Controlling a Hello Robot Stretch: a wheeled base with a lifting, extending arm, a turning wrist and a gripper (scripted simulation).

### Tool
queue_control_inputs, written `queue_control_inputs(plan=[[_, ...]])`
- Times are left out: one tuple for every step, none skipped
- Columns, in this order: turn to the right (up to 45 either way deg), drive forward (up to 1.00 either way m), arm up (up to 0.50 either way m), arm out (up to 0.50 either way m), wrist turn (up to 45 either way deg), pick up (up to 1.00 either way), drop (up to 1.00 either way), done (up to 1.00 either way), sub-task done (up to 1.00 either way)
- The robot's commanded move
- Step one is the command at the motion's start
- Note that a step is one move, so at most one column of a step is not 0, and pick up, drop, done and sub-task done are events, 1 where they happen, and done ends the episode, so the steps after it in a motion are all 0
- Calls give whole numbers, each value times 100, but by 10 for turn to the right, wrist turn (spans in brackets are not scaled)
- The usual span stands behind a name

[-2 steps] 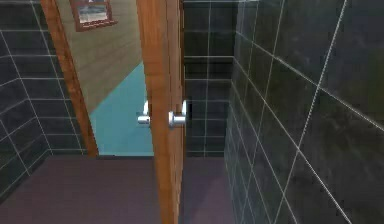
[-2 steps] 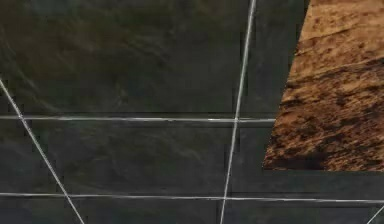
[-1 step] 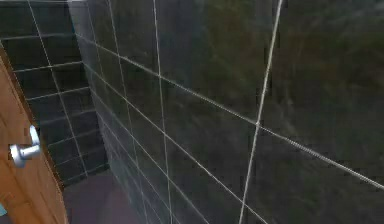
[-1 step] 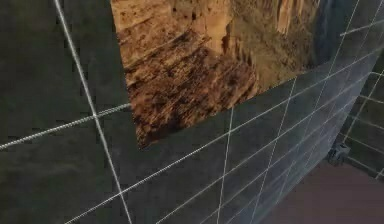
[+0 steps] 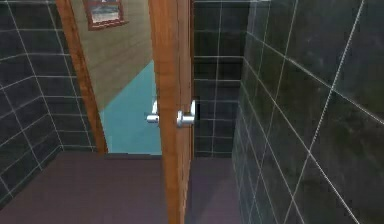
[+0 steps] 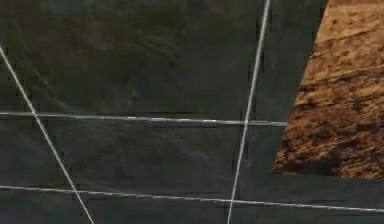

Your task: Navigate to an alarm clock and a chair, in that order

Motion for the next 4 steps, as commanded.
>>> queue_control_inputs(plan=[[-450,0,0,0,0,0,0,0,0],[-390,0,0,0,0,0,0,0,0],[0,25,0,0,0,0,0,0,0],[450,0,0,0,0,0,0,0,0]])
